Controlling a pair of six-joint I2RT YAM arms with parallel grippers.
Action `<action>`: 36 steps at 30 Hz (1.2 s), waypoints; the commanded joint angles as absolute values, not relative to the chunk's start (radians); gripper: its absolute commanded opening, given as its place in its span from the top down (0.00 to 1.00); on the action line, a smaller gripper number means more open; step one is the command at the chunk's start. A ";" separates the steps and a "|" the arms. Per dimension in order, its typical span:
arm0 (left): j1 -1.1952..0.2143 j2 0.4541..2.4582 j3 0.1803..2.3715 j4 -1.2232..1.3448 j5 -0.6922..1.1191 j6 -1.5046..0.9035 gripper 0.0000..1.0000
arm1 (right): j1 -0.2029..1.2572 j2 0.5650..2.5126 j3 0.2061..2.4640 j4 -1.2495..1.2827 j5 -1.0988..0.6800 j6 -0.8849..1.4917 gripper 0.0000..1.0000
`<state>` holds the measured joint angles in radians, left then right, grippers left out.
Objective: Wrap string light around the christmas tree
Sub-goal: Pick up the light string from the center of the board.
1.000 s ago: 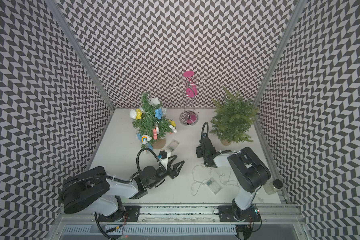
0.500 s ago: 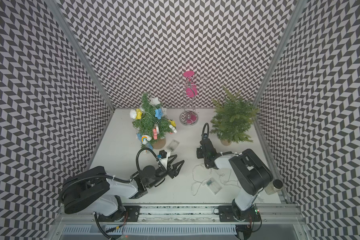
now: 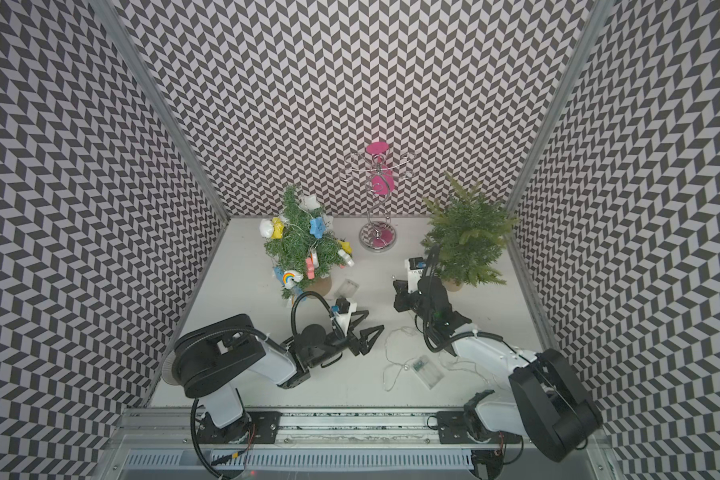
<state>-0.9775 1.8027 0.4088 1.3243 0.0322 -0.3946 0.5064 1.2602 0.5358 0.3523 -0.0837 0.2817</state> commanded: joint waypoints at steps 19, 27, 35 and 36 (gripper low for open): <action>-1.030 1.975 0.581 1.434 -0.069 -0.398 0.30 | 0.531 1.000 0.447 0.386 -0.167 0.298 1.00; -1.023 2.012 0.647 1.498 0.038 -0.335 0.19 | 0.531 0.977 0.427 0.423 -0.264 0.313 1.00; -0.989 2.067 0.728 1.457 0.031 -0.369 0.31 | 0.531 0.923 0.406 0.420 -0.311 0.318 1.00; -0.987 2.072 0.730 1.467 0.043 -0.365 0.34 | 0.531 0.917 0.401 0.422 -0.312 0.321 1.00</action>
<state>-1.0035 2.0354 0.7235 1.4315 0.0200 -0.3470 0.5270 0.9443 0.4202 0.3553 -0.2855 0.3111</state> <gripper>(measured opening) 0.667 0.045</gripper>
